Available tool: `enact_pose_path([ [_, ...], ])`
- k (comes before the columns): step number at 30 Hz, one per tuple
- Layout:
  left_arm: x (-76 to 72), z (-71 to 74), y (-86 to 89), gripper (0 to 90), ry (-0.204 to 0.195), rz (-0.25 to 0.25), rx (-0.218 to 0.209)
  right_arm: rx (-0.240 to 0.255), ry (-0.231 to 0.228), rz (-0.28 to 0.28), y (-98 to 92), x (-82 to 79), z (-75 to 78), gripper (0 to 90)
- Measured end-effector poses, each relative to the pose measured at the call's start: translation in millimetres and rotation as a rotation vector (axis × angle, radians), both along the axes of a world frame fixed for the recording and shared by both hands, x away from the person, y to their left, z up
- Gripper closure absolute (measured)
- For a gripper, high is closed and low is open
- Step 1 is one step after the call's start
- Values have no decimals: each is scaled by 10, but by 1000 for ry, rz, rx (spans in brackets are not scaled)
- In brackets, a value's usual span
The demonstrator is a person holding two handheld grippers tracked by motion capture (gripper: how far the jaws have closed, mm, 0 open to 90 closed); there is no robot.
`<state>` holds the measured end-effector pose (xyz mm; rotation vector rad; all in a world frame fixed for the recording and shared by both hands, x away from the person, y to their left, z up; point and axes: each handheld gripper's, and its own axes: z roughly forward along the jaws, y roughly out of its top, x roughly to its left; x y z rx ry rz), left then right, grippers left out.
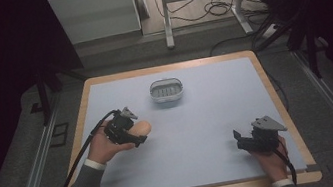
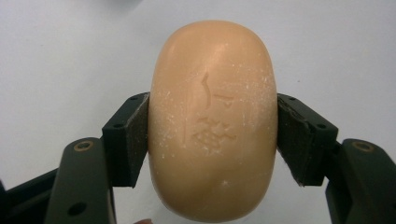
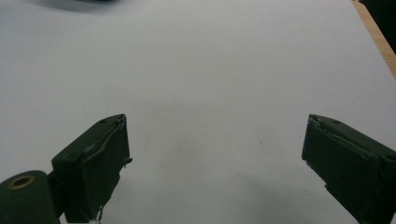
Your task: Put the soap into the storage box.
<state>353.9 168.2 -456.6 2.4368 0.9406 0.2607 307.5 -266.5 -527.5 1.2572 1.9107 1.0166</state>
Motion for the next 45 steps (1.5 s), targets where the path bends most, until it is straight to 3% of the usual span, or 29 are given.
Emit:
enact_pose_path([
  [45,310,74,-170,326,6,-17,23,-8,4,-4,10,2,-2,78],
])
